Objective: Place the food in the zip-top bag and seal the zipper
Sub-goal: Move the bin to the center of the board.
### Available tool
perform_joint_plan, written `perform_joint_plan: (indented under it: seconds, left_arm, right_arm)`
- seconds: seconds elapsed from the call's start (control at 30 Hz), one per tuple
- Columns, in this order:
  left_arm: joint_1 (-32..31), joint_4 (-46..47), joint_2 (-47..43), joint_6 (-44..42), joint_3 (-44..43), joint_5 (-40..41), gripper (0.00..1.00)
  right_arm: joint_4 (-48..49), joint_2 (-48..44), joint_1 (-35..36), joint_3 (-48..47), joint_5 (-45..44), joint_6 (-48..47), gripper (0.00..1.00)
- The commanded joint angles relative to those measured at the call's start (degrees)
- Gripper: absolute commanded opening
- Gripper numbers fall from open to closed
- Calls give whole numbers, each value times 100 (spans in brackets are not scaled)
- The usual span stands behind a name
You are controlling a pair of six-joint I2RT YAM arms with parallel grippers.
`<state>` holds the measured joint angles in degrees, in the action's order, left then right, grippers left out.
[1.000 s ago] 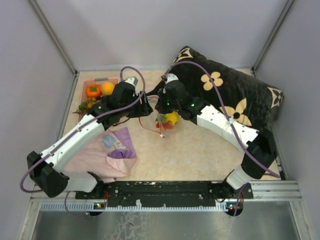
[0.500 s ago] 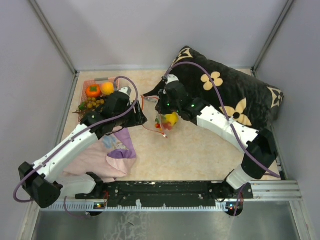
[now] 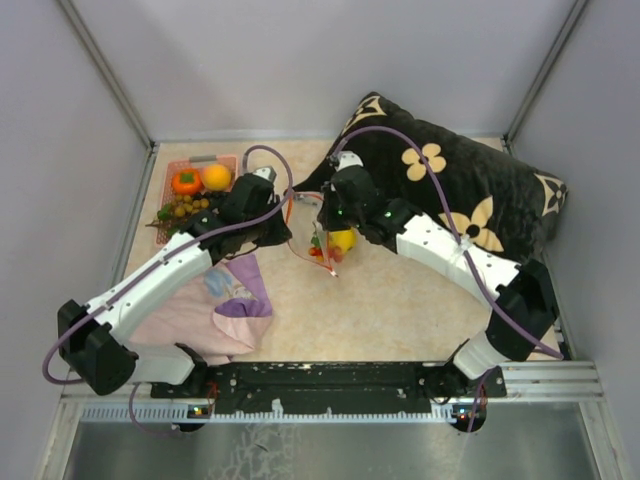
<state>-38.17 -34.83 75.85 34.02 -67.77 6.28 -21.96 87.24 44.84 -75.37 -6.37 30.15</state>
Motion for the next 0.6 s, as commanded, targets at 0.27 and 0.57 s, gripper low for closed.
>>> perform_joint_plan:
  seconds: [0.27, 0.57]
  left_arm:
    - [-24, -497, -317, -266, -1027, 180, 0]
    - [-24, -679, -409, -431, -1275, 398, 0]
  right_arm:
    - [-359, -501, -42, -393, -1016, -657, 0]
    - [-862, -555, -54, -867, -1719, -1378, 0]
